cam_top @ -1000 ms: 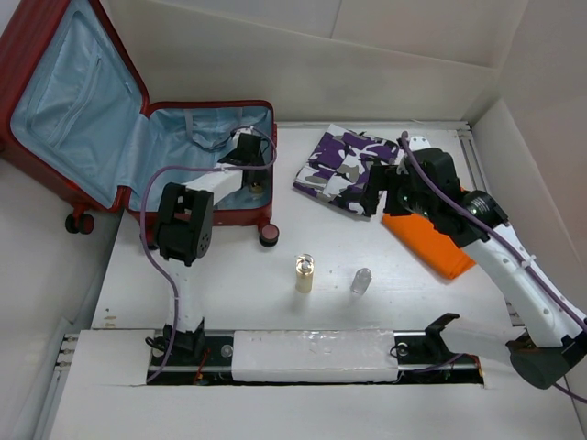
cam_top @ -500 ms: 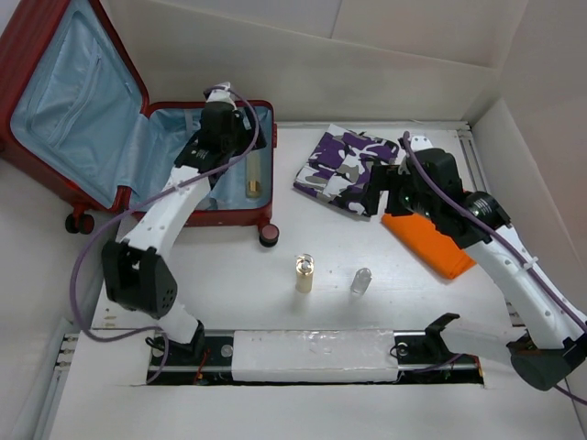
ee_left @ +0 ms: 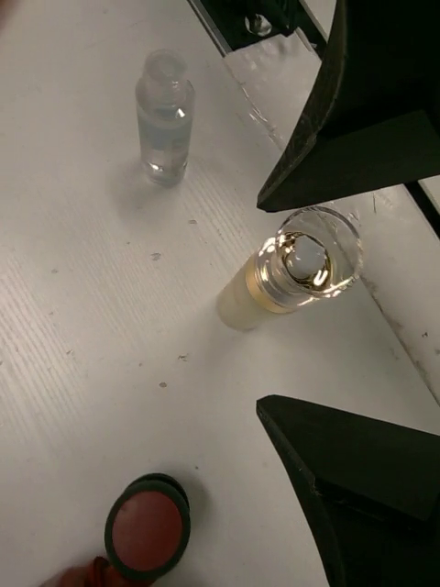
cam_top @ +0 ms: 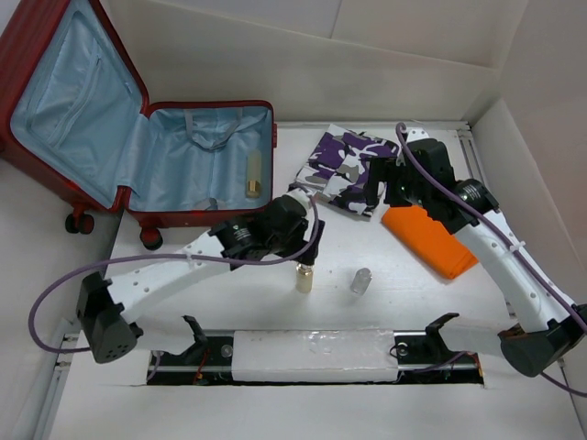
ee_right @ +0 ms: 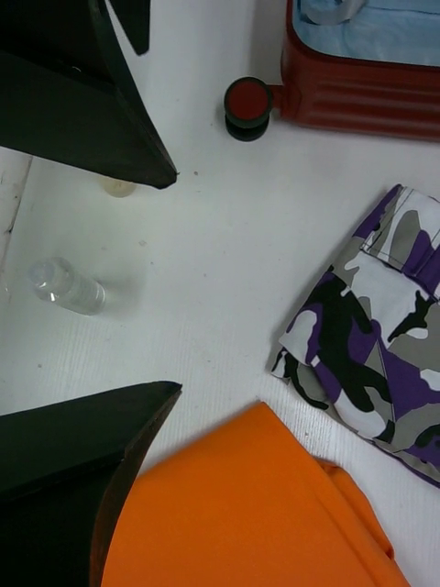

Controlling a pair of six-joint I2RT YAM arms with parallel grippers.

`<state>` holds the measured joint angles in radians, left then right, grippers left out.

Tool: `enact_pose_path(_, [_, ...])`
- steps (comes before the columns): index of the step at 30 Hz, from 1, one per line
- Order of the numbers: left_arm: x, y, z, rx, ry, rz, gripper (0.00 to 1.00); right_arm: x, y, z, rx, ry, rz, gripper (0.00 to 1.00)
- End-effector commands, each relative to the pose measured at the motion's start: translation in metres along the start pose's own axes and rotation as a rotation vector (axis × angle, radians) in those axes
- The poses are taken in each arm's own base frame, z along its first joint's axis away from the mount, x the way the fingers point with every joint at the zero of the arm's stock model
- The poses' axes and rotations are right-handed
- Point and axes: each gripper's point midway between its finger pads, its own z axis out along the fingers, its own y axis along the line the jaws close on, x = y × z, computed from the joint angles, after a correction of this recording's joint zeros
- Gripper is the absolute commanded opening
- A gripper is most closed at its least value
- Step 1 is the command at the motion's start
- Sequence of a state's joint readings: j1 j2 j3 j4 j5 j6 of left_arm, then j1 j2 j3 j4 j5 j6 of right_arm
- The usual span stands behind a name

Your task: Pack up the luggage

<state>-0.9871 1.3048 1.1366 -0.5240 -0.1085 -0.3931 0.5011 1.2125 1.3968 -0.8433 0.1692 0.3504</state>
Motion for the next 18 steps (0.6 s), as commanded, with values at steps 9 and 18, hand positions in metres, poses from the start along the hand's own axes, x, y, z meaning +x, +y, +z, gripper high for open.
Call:
enact_pose_path(9, [0.03, -0.004, -0.037, 0.061, 0.019, -0.109, 0.79, -0.027, 0.003, -0.015, -0.034, -0.101, 0.01, 0.94])
enact_pose_path(18, [0.058, -0.025, -0.023, 0.091, 0.098, -0.034, 0.77, -0.021, 0.007, -0.011, -0.059, -0.082, 0.017, 0.94])
